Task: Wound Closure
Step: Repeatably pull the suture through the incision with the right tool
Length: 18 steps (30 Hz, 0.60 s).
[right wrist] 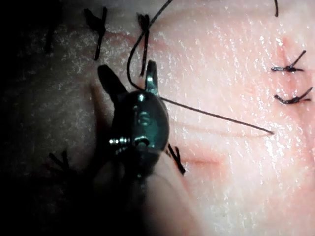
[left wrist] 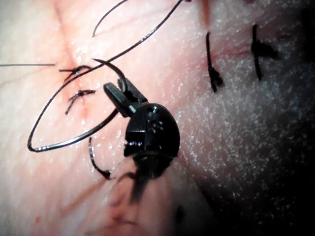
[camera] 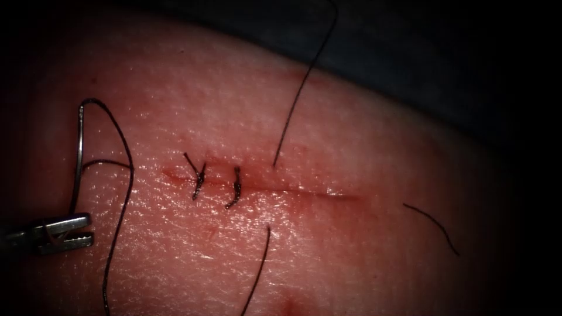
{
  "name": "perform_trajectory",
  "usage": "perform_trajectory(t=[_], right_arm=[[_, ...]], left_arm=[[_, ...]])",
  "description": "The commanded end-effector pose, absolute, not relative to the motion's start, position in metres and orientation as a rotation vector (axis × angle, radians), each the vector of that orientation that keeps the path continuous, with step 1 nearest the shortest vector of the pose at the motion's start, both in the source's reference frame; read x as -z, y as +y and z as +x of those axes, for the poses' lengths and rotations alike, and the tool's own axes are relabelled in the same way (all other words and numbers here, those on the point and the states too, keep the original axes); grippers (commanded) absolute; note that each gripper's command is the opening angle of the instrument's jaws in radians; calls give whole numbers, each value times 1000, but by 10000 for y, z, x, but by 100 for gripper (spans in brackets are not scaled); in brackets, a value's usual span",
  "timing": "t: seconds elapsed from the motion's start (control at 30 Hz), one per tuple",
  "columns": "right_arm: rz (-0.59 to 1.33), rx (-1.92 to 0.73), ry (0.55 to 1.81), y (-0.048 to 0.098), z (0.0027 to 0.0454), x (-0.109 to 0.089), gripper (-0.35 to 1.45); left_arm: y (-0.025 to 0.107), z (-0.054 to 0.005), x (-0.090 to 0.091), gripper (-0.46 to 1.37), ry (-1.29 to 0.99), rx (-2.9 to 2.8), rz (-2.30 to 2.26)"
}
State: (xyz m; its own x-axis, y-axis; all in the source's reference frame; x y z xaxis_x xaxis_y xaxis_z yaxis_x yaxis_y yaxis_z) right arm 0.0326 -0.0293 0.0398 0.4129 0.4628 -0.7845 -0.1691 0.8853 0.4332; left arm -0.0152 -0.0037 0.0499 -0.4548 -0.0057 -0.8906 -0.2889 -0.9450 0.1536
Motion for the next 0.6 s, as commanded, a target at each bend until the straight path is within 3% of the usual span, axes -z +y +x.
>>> perform_trajectory(t=[0.03, 0.2, 0.6], right_arm=[[308, -396, 1081, -290, 322, -395, 128], [276, -399, 1112, -278, 295, -381, 129], [173, -463, 1190, -247, 182, -342, 124]], left_arm=[[-36, -151, -500, -35, 423, -2511, -1536], [-33, -147, -505, -35, 435, -2515, -1532], [-16, -116, -522, -35, 490, -2542, -1457]])
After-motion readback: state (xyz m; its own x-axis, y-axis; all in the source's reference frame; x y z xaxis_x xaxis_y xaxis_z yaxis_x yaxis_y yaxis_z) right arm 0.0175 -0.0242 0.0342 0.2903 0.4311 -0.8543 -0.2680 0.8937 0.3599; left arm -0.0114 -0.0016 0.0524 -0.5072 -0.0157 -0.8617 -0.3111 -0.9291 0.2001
